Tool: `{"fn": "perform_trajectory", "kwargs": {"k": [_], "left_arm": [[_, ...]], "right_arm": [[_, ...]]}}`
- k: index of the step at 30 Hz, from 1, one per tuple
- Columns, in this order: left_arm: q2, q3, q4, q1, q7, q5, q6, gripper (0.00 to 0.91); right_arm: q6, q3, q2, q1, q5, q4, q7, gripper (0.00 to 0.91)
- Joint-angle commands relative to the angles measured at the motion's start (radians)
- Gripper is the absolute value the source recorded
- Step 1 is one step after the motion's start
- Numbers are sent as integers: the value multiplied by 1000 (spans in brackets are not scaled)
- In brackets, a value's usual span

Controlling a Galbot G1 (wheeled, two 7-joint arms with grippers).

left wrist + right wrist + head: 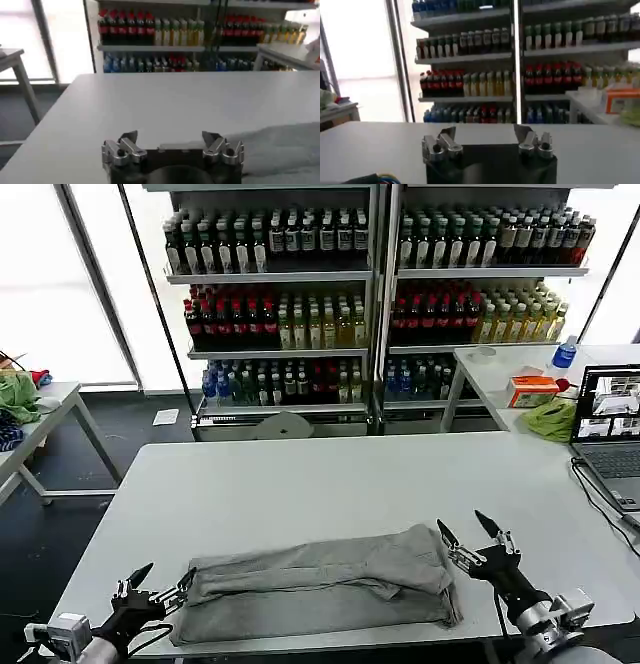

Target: Fold and organize the clothes.

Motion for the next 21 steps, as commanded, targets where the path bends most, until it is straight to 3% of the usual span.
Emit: {"fn": "perform_trajectory", "kwargs": {"k": [1,5,19,21], "left_arm": [[-130,144,70,25,-106,106,-286,907],[-146,201,117,20,-115,189,-337,907],[-167,264,182,-13,-136,179,-311,907],[-168,267,191,-16,-138,170,-310,856]], "right_arm": [[270,41,8,-57,-85,-72,-80,907],[266,52,4,-73,-81,-80,-74,907],[240,51,13,-85,-46,-69,-56,907],[237,48,13,-84,-41,-66,-57,907]]}}
